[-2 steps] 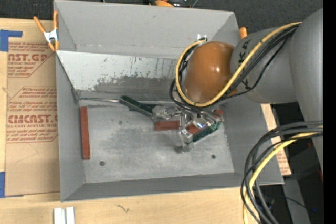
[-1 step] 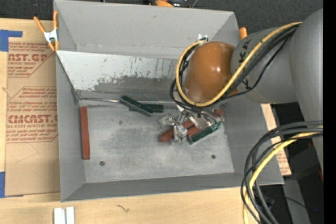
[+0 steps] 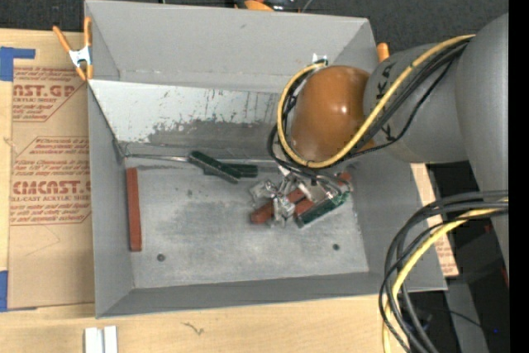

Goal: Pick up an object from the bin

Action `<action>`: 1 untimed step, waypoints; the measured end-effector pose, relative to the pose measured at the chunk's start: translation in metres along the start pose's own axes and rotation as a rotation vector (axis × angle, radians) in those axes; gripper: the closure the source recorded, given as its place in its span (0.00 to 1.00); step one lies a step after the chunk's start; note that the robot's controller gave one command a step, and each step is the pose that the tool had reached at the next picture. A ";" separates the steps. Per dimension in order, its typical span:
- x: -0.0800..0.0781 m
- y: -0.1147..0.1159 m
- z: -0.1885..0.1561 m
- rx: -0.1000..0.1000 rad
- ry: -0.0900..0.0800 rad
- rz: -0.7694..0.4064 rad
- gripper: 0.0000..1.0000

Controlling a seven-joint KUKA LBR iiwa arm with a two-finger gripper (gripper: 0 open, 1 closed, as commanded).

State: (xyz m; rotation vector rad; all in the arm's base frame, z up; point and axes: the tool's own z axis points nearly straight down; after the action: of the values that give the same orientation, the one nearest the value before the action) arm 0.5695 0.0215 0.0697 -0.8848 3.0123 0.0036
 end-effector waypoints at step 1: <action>-0.010 0.001 -0.163 0.007 -0.008 0.007 1.00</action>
Offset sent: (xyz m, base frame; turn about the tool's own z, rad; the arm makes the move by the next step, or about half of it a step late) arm 0.0055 0.0041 0.1575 0.0073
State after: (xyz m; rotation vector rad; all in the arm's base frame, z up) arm 0.5774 0.0269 0.2324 -0.8711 3.0062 -0.0037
